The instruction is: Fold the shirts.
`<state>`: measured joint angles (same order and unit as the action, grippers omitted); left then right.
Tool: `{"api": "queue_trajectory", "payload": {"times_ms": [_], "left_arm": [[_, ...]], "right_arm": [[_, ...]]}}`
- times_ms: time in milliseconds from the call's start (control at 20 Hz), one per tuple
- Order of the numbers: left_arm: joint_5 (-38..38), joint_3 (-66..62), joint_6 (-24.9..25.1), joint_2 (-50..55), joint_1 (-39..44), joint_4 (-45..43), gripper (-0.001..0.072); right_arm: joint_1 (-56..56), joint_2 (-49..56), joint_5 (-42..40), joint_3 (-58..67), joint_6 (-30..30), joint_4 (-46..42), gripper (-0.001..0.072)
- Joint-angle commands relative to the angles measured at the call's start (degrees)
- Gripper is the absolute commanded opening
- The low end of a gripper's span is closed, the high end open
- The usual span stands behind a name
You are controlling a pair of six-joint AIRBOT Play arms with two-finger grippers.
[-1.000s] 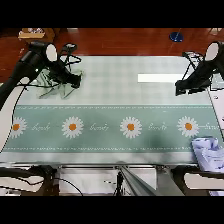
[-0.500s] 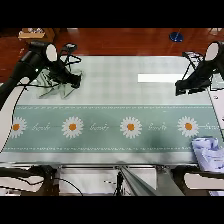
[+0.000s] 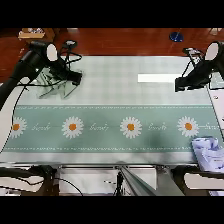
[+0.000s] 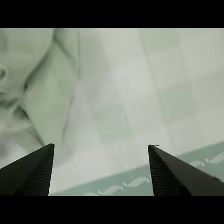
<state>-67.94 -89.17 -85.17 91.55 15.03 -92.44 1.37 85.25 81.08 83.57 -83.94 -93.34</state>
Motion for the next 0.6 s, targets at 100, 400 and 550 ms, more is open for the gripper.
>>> {"api": "queue_trajectory", "payload": {"times_ms": [100, 400, 550], "left_arm": [[15.5, -3.9, -6.1, 0.0, -5.9, -10.2, 0.0673], [10.0, -3.9, -11.4, 7.2, -15.7, 4.9, 0.0720], [10.1, -3.9, -11.4, 11.2, -16.2, 5.9, 0.0720]], "right_arm": [[-0.1, 0.0, -2.0, 0.0, 0.0, 0.5, 0.0587], [0.0, 0.0, -2.3, 0.0, 0.5, 0.5, 0.0587], [0.0, 0.0, -2.1, 0.0, 0.5, 0.4, 0.0587]]}}
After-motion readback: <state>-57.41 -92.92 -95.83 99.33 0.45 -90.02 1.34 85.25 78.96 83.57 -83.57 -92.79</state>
